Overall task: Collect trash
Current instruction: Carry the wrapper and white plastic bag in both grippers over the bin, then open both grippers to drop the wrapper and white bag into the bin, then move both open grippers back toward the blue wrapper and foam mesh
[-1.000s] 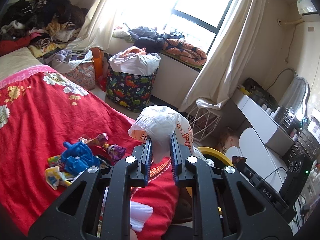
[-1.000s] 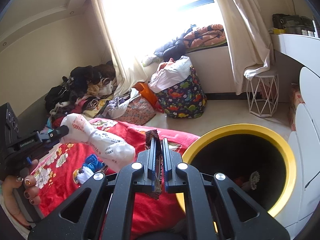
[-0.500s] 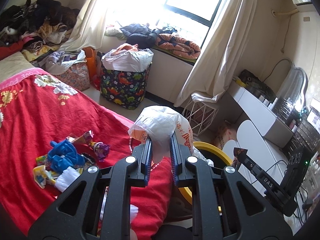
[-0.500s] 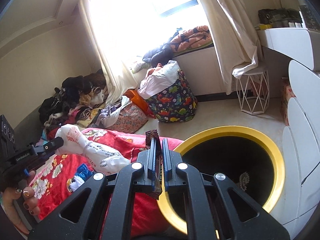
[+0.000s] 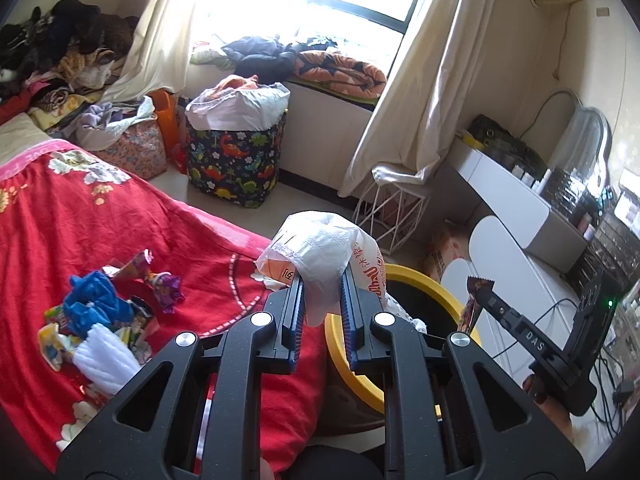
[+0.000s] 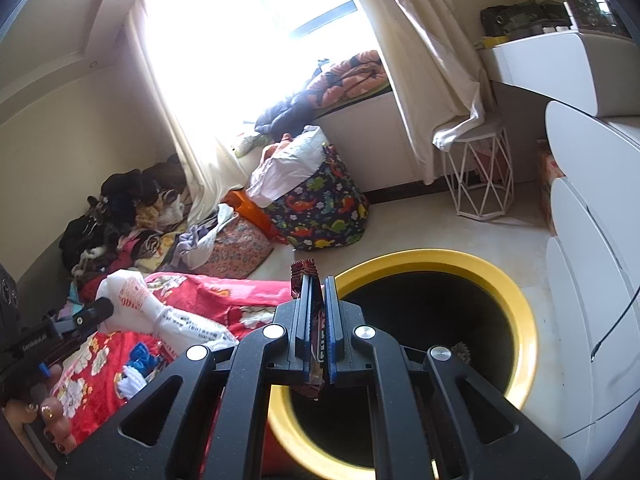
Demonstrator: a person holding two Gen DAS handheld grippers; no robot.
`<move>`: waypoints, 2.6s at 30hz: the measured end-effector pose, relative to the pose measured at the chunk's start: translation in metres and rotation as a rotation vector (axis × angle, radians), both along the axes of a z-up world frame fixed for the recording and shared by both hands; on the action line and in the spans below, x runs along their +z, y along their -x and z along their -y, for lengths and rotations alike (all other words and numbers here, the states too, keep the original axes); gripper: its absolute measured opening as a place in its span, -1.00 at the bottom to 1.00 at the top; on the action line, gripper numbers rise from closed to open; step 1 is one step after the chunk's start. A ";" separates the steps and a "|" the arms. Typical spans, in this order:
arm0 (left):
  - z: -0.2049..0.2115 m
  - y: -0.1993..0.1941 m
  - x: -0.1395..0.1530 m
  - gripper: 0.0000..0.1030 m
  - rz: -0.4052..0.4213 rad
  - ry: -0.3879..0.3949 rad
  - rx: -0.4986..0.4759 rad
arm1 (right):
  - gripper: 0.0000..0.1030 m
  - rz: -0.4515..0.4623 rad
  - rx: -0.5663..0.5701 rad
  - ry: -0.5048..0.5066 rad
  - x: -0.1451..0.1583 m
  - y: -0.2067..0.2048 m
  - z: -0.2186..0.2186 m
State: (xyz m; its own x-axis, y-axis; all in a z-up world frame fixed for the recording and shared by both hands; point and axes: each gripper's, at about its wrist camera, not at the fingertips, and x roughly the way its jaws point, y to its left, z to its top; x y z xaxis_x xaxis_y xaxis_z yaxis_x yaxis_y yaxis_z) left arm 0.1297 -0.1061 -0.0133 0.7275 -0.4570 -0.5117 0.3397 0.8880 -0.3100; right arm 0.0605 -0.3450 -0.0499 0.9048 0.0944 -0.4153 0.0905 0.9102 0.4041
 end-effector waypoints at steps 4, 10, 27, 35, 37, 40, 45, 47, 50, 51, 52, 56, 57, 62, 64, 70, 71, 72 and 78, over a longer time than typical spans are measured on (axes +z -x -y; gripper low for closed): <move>0.013 0.001 -0.005 -0.78 -0.005 -0.019 -0.023 | -0.88 -0.002 -0.024 0.009 -0.005 0.000 0.009; 0.033 0.004 -0.013 -0.78 -0.011 -0.046 -0.059 | -0.88 -0.013 -0.058 0.024 -0.013 0.001 0.016; 0.080 0.008 -0.032 -0.78 -0.001 -0.106 -0.133 | -0.88 -0.020 -0.111 0.030 -0.032 -0.001 0.039; 0.094 0.003 -0.047 -0.77 -0.017 -0.138 -0.136 | -0.88 -0.023 -0.118 0.032 -0.035 -0.003 0.040; 0.096 0.002 -0.050 -0.77 -0.021 -0.139 -0.138 | -0.88 -0.024 -0.121 0.034 -0.038 -0.004 0.041; 0.099 0.001 -0.053 -0.76 -0.029 -0.139 -0.143 | -0.88 -0.027 -0.126 0.038 -0.040 -0.005 0.042; 0.100 -0.004 -0.057 -0.42 -0.050 -0.133 -0.156 | -0.55 -0.043 -0.146 0.039 -0.046 -0.006 0.043; 0.097 -0.004 -0.059 0.10 -0.060 -0.124 -0.141 | -0.12 -0.054 -0.172 0.024 -0.050 -0.005 0.047; 0.087 -0.004 -0.060 0.76 -0.069 -0.103 -0.103 | -0.05 -0.068 -0.197 0.014 -0.055 -0.004 0.053; 0.085 -0.003 -0.060 0.79 -0.063 -0.109 -0.090 | -0.02 -0.074 -0.198 0.020 -0.056 -0.004 0.052; 0.082 -0.002 -0.059 0.79 -0.057 -0.117 -0.076 | 0.01 -0.076 -0.196 0.024 -0.056 -0.003 0.052; 0.072 -0.001 -0.059 0.79 -0.071 -0.108 -0.049 | 0.14 -0.080 -0.174 0.066 -0.056 -0.004 0.041; 0.069 0.000 -0.058 0.79 -0.070 -0.104 -0.043 | 0.16 -0.079 -0.166 0.074 -0.055 -0.004 0.038; 0.051 0.002 -0.052 0.79 -0.055 -0.105 -0.001 | 0.24 -0.071 -0.128 0.102 -0.049 -0.003 0.022; 0.042 0.003 -0.049 0.79 -0.049 -0.100 0.015 | 0.25 -0.076 -0.110 0.107 -0.045 -0.003 0.015; 0.021 0.007 -0.038 0.79 -0.020 -0.093 0.051 | 0.36 -0.079 -0.064 0.134 -0.034 0.001 -0.006; 0.018 0.007 -0.038 0.79 -0.015 -0.095 0.053 | 0.37 -0.077 -0.058 0.137 -0.032 0.002 -0.010; 0.014 0.008 -0.035 0.79 -0.010 -0.100 0.057 | 0.39 -0.075 -0.053 0.139 -0.029 0.002 -0.013; -0.006 0.010 -0.027 0.79 0.000 -0.101 0.081 | 0.48 -0.062 -0.008 0.147 -0.015 0.002 -0.036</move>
